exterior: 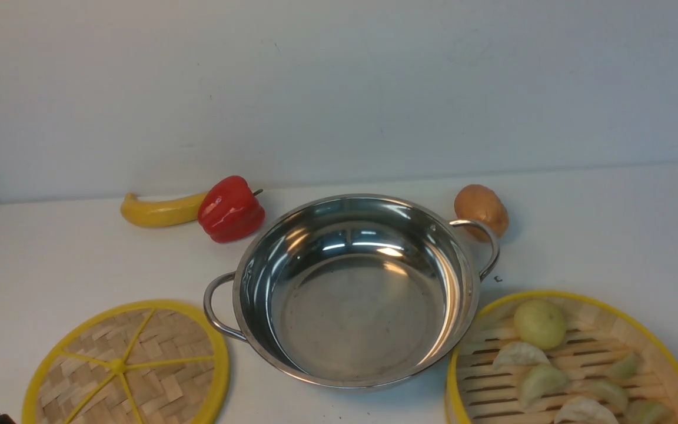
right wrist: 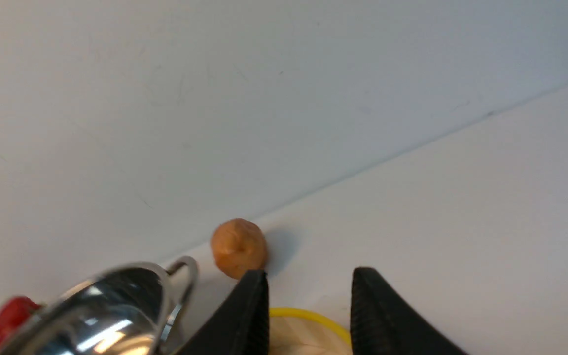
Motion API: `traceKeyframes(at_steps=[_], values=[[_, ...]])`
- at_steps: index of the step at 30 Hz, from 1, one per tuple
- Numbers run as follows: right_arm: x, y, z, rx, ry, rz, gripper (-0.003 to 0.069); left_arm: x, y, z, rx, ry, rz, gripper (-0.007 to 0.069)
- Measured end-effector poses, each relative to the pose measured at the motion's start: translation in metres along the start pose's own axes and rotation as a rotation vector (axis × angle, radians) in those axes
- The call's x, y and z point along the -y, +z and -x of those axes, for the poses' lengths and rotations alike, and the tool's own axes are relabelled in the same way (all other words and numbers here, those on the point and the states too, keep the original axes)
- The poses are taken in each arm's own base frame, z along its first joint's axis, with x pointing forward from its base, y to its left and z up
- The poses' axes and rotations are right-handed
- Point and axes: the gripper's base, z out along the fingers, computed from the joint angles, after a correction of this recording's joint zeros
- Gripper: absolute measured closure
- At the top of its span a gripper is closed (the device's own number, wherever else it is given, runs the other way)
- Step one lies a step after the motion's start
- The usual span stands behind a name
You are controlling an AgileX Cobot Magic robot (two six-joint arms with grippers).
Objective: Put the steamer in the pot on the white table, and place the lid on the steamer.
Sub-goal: 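Reach for and grasp the rim of the bamboo steamer holding the buns with the right gripper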
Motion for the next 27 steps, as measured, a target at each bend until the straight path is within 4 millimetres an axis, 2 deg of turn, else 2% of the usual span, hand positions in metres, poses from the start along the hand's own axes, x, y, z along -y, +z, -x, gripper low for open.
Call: traceKeyframes(at_steps=[1,2,8,11,15,16,19,27], values=[[0.000,0.000,0.000,0.000,0.000,0.000,0.0410,0.000,0.000,0.000,0.000,0.000,0.000,0.0384],[-0.001,0.000,0.000,-0.002,0.078,0.010,0.0410,0.000,0.000,0.000,-0.001,-0.026,-0.004,0.0384],[-0.002,0.000,0.003,0.027,0.164,0.028,0.0410,0.001,0.000,0.001,0.015,-0.045,-0.012,0.0384],[-0.003,0.000,0.003,0.026,0.292,0.038,0.0410,0.002,0.000,0.005,0.055,-0.038,-0.021,0.0384],[-0.004,0.000,0.003,0.023,0.387,0.046,0.0410,0.003,-0.001,0.009,0.101,-0.127,-0.041,0.0384],[-0.004,0.000,0.003,0.021,0.423,0.049,0.0410,0.004,-0.001,0.013,0.141,-0.241,-0.063,0.0384],[-0.004,0.000,0.003,0.019,0.455,0.053,0.0410,0.004,-0.001,0.016,0.162,-0.329,-0.077,0.0384],[-0.005,0.000,0.005,0.039,0.526,0.067,0.0410,0.005,-0.002,0.020,0.206,-0.377,-0.092,0.0384]])
